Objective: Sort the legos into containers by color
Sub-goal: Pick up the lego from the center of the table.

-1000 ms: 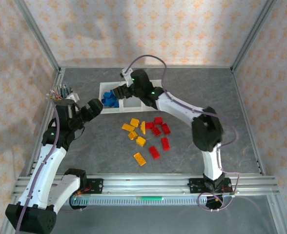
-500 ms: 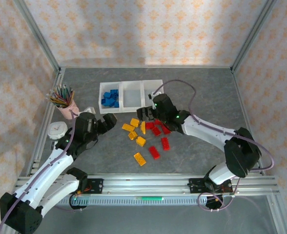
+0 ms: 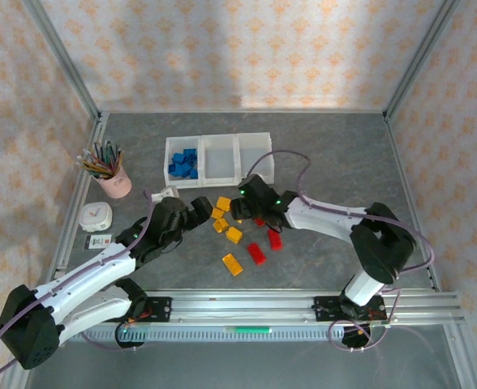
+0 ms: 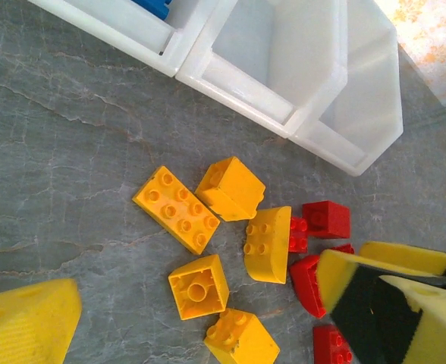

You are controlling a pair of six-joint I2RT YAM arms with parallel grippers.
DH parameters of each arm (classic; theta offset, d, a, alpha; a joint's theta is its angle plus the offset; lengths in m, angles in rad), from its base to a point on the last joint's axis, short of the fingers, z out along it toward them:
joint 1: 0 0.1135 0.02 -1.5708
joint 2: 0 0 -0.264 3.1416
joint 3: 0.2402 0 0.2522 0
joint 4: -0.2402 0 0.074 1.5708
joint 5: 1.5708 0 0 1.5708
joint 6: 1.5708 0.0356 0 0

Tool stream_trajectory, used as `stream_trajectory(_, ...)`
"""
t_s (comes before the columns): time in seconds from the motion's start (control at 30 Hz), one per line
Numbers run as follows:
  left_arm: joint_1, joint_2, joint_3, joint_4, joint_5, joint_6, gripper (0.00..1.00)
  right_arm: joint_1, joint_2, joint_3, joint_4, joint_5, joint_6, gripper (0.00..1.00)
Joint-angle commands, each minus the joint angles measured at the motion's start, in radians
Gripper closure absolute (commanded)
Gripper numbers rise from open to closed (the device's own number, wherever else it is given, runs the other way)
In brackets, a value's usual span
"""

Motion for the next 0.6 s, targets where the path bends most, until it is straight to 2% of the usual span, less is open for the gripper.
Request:
stream_trajectory(0.0, -0.011, 0.003, -0.014, 0.058, -0.064, -0.029, 0.01, 0.024, 0.039, 0.056, -0.046, 0.068, 0.06, 0.23)
stream_trajectory(0.17, -0.013, -0.009, -0.033, 0.057, -0.089, -0.036, 0.01, 0.057, 0.086, 0.081, -0.068, 0.113, 0.098, 0.31)
stream_trajectory(0.57, -0.013, -0.051, -0.033, 0.02, -0.122, -0.027, 0.01, 0.086, 0.153, 0.081, -0.017, 0.067, 0.189, 0.56)
